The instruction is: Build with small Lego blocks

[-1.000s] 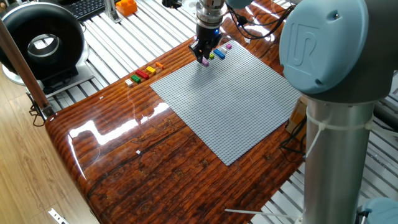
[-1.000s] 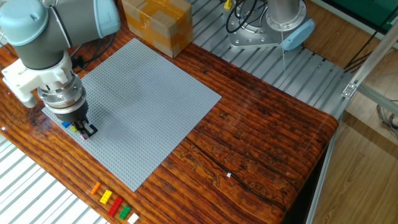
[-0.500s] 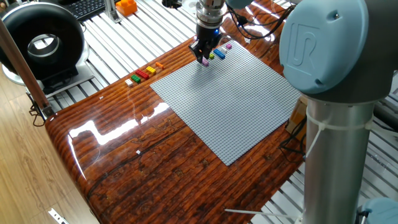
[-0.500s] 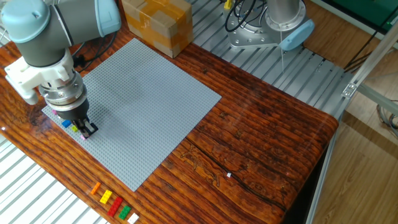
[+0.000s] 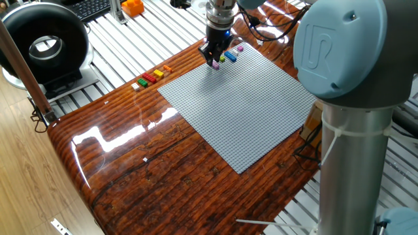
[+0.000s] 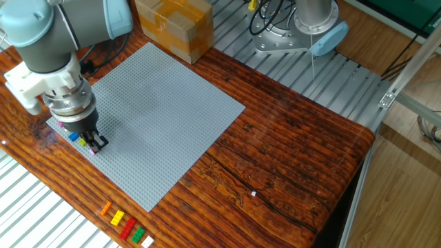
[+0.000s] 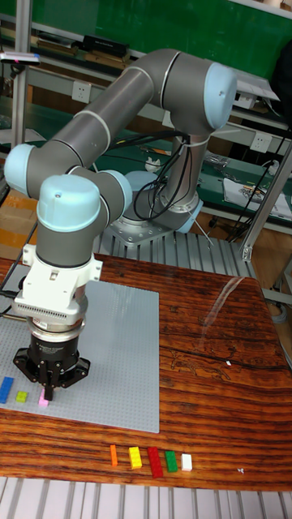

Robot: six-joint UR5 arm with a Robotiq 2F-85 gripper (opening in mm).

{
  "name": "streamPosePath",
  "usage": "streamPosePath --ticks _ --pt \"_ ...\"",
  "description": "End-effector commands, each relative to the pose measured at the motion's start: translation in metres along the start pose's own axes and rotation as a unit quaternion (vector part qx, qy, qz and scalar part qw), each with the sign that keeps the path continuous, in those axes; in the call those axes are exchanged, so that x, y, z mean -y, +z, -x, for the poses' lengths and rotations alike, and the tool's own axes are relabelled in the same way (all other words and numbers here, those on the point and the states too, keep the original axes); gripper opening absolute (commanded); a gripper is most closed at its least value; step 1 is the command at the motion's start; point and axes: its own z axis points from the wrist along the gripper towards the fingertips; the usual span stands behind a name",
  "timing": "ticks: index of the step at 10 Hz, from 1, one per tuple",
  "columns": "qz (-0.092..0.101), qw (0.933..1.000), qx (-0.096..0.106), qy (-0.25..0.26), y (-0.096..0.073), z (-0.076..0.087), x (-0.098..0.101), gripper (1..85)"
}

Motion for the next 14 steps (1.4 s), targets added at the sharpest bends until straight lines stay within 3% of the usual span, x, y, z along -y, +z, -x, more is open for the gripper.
streamPosePath --ticks 1,3,5,6,7,9,10,11,12,13,14 --pt "-0.004 0.9998 -0.005 0.021 -0.006 0.002 -0.005 1.0" --pt "-0.007 0.9997 -0.004 0.025 -0.009 0.006 -0.010 1.0" --pt "-0.047 0.9986 0.005 0.026 -0.014 0.016 0.012 1.0" --pt "-0.038 0.9984 0.021 0.036 -0.018 0.028 0.010 1.0" --pt "-0.057 0.9971 0.025 0.043 -0.026 0.036 0.022 1.0" --pt "-0.074 0.9945 0.021 0.071 -0.045 0.047 0.027 1.0" --pt "-0.076 0.9939 0.017 0.079 -0.053 0.051 0.025 1.0" --pt "-0.068 0.9947 0.010 0.077 -0.055 0.054 0.022 1.0" --pt "-0.051 0.9966 0.011 0.064 -0.055 0.059 0.018 1.0" --pt "-0.047 0.9971 0.015 0.058 -0.054 0.065 0.019 1.0" --pt "-0.053 0.9974 0.011 0.047 -0.051 0.066 0.022 1.0"
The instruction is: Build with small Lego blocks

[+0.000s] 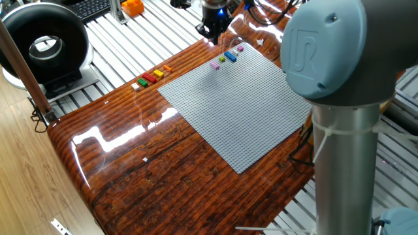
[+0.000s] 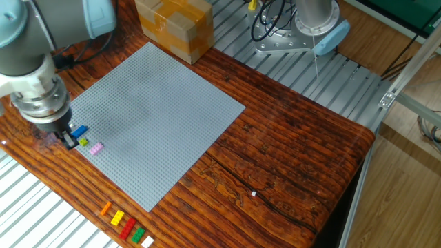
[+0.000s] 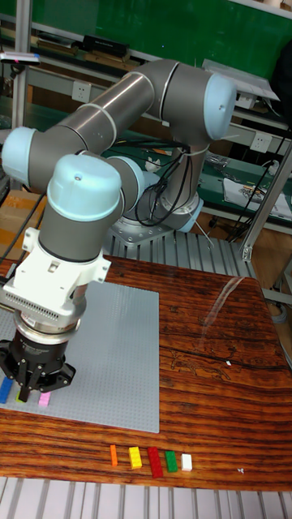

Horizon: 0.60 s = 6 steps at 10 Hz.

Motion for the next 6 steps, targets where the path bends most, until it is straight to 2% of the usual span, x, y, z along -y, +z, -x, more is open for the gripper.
streamPosePath --ticks 1,3,4,6 --pt "0.000 0.9998 -0.006 -0.018 0.0027 0.0097 0.0033 1.0" --pt "0.009 0.9997 -0.021 0.002 0.0095 0.0038 0.0015 1.0" --pt "0.002 0.9998 -0.022 -0.001 0.0097 0.0033 0.0050 1.0" --pt "0.002 0.9998 -0.018 -0.003 0.0126 0.0064 0.0038 1.0"
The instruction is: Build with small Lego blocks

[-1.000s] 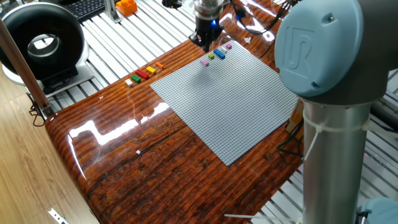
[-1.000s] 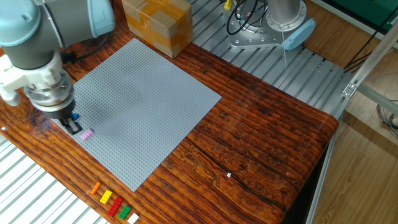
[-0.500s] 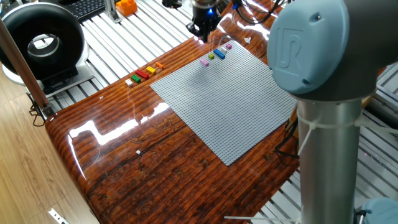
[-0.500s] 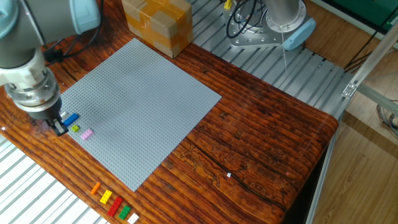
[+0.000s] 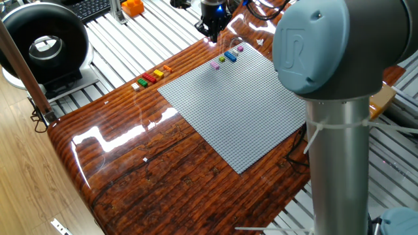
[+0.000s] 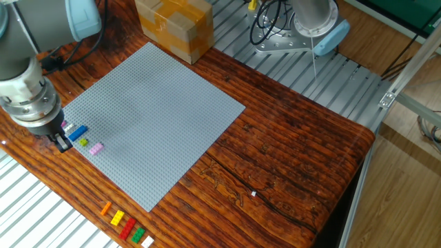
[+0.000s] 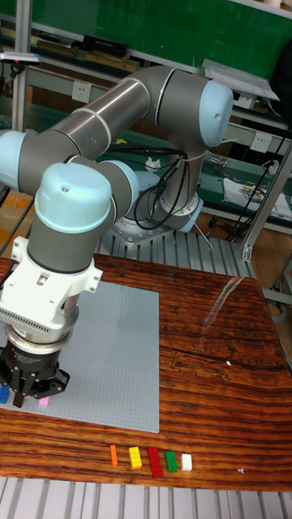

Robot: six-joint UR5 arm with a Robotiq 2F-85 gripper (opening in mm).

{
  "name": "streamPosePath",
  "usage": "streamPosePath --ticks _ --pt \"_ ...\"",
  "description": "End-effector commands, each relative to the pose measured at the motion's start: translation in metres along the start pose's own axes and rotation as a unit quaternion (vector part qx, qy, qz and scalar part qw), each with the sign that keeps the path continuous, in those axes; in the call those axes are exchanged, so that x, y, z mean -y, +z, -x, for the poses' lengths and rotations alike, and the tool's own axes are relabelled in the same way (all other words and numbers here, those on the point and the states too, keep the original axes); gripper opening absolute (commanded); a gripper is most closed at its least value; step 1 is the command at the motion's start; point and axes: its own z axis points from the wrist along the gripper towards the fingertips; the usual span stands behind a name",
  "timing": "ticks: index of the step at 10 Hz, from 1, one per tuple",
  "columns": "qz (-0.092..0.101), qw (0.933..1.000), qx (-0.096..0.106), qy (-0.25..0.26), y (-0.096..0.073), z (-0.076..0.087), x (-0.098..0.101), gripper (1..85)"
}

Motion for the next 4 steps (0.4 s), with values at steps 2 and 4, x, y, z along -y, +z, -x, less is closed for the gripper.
streamPosePath --ticks 2,4 --pt "0.003 1.0000 -0.002 0.003 0.0048 0.0020 -0.0010 1.0" --pt "0.004 1.0000 -0.001 0.004 0.0058 0.0021 -0.0024 1.0"
